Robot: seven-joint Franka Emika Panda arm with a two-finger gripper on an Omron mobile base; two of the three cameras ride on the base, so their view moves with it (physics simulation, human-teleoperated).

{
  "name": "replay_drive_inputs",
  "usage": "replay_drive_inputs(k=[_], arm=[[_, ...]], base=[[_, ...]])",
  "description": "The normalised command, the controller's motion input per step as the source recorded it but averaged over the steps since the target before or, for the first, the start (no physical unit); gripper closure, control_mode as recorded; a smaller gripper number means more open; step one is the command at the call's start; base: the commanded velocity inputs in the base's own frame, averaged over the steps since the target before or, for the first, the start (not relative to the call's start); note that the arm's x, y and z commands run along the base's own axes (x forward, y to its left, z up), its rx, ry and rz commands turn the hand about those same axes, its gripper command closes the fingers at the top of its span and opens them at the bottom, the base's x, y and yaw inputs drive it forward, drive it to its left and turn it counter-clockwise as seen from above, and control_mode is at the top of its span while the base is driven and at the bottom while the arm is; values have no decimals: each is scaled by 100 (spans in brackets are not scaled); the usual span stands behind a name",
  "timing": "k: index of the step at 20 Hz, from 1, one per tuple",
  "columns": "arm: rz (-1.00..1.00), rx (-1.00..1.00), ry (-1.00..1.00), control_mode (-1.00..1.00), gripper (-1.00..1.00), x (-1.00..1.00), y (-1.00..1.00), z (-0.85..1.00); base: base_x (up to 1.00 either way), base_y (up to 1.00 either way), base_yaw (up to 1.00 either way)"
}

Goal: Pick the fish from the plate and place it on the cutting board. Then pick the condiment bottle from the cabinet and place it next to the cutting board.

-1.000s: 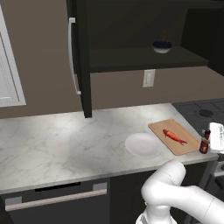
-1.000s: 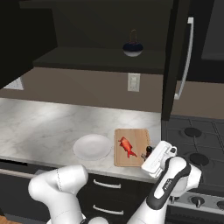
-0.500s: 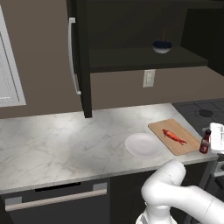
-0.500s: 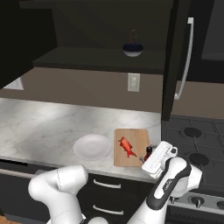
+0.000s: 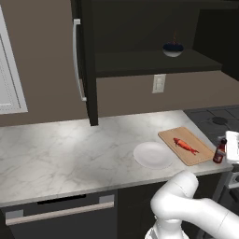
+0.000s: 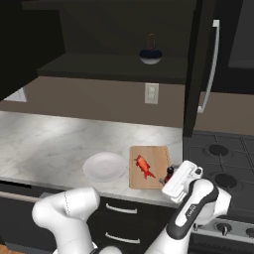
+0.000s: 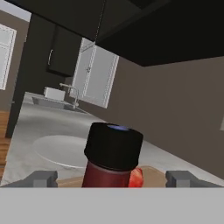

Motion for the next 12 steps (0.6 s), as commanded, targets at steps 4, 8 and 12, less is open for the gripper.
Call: replay_drive_inputs(k=[4,8,12], arm=[[0,1,0,-100,-100,-13,-2,0],[0,1,1,-100,-100,-13,0,0],[0,0,4,-100,-100,-4,0,-6]], base=[[0,0,0],[0,0,0],[0,0,0]])
